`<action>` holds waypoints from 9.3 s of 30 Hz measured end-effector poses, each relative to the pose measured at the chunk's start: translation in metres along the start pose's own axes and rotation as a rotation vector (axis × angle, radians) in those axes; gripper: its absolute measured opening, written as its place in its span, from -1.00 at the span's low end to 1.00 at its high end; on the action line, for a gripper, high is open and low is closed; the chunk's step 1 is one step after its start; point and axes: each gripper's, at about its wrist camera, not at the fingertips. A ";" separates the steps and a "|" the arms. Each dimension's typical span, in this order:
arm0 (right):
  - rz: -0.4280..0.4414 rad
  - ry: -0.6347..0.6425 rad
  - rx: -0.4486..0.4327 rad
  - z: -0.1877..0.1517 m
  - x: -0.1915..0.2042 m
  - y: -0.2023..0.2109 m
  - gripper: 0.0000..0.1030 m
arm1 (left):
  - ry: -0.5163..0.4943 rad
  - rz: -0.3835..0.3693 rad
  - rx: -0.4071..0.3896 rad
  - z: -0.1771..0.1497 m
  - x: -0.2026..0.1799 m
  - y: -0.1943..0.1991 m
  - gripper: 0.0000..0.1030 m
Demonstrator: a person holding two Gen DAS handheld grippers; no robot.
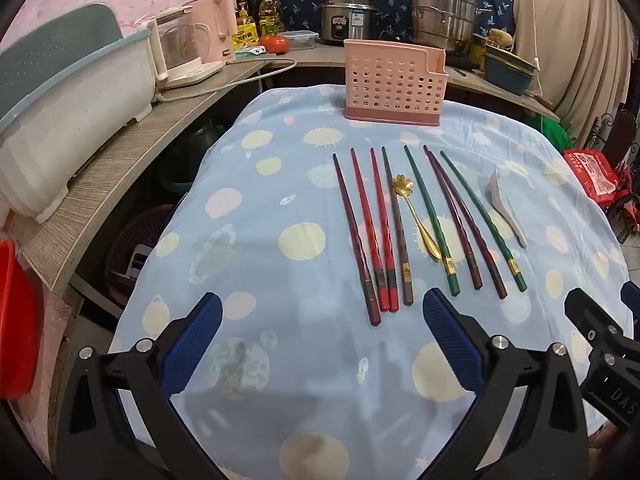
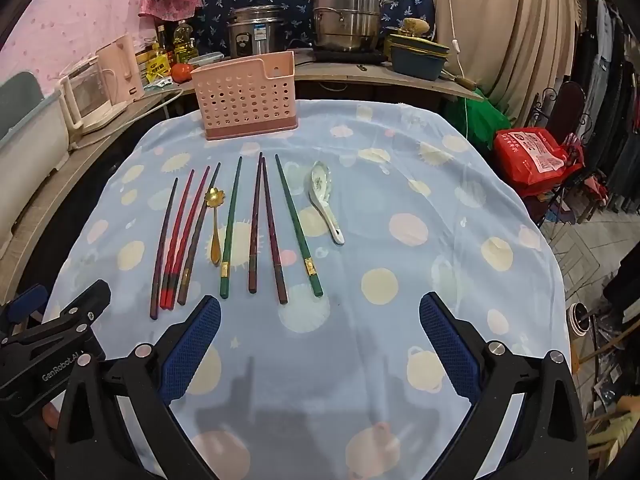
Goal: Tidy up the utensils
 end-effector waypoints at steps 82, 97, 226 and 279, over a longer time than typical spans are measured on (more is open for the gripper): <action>-0.008 -0.013 -0.022 0.004 -0.005 -0.001 0.86 | -0.006 0.013 -0.020 0.001 -0.001 0.000 0.86; -0.007 -0.012 -0.020 0.004 -0.004 -0.002 0.86 | -0.009 0.013 -0.014 0.001 0.000 -0.003 0.86; 0.160 0.008 0.085 0.042 -0.052 -0.082 -0.87 | -0.021 -0.179 0.163 0.006 -0.009 -0.073 -0.87; 0.458 0.065 -0.092 0.347 -0.006 -0.141 -0.88 | 0.070 -0.190 -0.422 0.377 -0.023 -0.010 -0.87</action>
Point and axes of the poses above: each gripper's, at about its wrist camera, not at the fingertips, and y roughly against the way its jaws point, x to its left, z to its top, and after that the axes turned 15 degrees about z, right-handed
